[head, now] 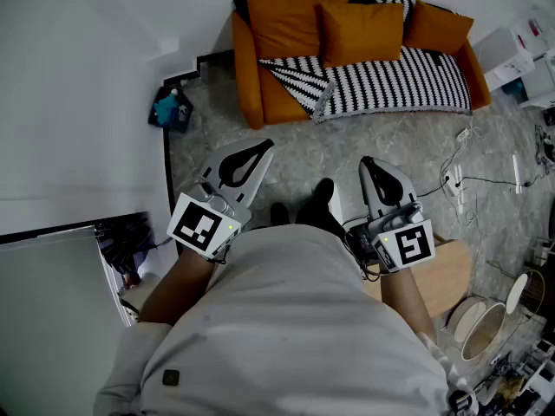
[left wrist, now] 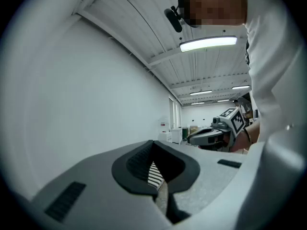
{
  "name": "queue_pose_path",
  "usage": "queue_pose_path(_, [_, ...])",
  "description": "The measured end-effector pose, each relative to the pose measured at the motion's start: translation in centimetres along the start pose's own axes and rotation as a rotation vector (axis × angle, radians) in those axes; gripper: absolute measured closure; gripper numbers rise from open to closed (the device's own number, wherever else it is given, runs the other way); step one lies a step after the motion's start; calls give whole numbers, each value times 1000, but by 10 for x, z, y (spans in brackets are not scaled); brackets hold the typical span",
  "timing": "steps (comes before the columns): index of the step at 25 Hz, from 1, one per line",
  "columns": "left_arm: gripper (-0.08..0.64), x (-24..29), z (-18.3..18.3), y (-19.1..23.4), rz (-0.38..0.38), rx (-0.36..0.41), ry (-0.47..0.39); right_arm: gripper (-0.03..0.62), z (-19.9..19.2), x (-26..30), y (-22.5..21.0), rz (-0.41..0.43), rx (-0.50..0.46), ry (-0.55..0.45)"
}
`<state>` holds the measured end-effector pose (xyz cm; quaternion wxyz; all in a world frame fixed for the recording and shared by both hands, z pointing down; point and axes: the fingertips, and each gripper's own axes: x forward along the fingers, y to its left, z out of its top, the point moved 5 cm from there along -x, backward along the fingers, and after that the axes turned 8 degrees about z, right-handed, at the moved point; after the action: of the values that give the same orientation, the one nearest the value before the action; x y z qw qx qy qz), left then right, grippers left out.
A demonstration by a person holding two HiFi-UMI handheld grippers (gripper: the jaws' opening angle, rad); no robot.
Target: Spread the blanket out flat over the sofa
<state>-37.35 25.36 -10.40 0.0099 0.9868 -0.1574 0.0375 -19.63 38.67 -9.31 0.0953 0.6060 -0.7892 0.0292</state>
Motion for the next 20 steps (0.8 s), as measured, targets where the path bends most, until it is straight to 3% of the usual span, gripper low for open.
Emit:
queue_pose_path(10, [551,12,-2,-1,-13,-1,3,565,-3,0,-11,6,-6,-1])
queue_pose_path(20, [551,56,-14,-3,6,-31,66,565,-16,0,-62,29,28,-6])
